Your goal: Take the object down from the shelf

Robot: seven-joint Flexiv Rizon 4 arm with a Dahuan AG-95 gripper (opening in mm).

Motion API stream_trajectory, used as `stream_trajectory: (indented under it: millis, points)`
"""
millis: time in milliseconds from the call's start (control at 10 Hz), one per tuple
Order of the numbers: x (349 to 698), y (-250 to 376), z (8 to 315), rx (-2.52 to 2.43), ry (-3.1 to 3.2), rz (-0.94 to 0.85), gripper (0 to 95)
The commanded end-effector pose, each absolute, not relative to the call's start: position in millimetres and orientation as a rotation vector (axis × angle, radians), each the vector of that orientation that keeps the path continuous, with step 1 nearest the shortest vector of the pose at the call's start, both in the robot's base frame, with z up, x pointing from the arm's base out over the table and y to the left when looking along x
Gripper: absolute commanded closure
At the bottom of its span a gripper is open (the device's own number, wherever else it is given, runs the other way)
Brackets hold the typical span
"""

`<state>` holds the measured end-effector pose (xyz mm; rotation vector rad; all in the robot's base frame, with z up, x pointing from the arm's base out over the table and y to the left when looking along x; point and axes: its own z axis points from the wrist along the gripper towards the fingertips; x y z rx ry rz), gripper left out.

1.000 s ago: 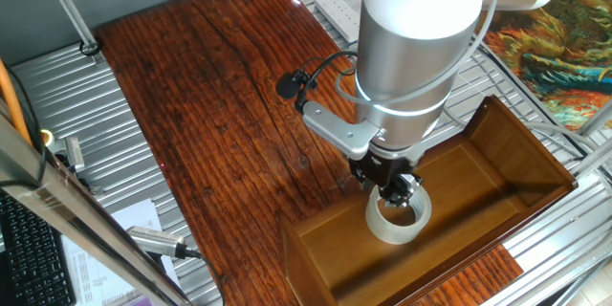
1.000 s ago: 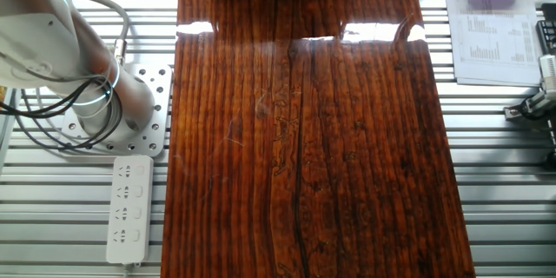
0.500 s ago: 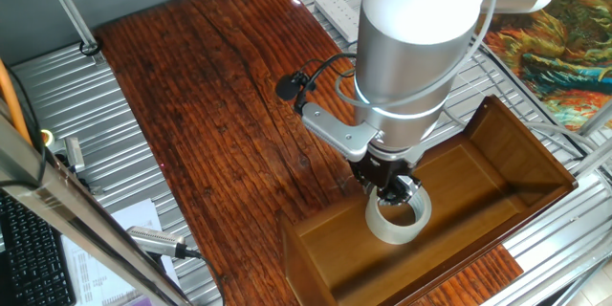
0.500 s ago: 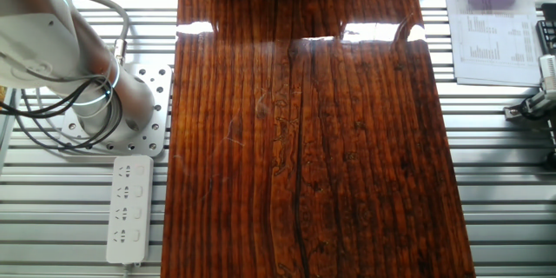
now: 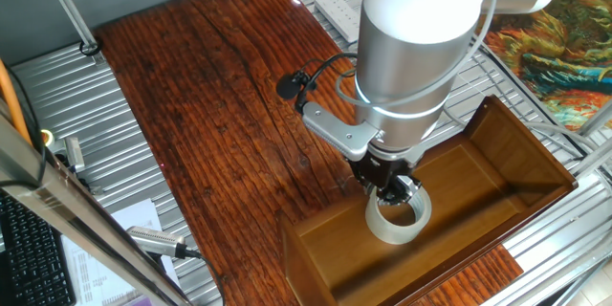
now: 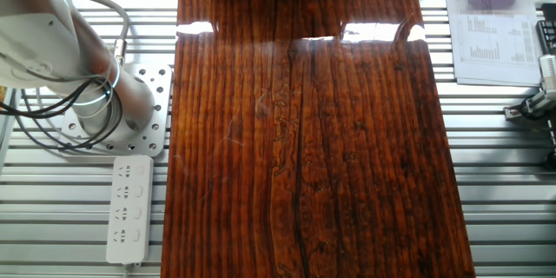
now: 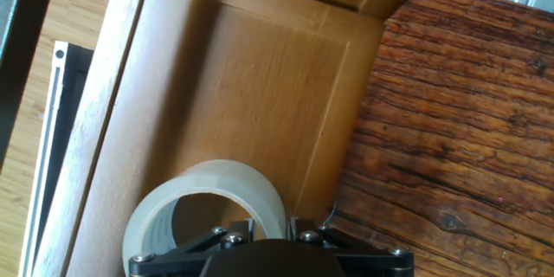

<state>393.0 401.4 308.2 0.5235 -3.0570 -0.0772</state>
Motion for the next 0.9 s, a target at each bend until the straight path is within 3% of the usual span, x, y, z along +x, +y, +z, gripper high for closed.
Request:
stream_trajectory:
  millis: [100,900]
  points:
    - [393.3,401.7,308.2,0.521,-3.059,-0.077,95.0]
    - [398.8,382.3,342.6,0.532,-3.049,-0.051,95.0]
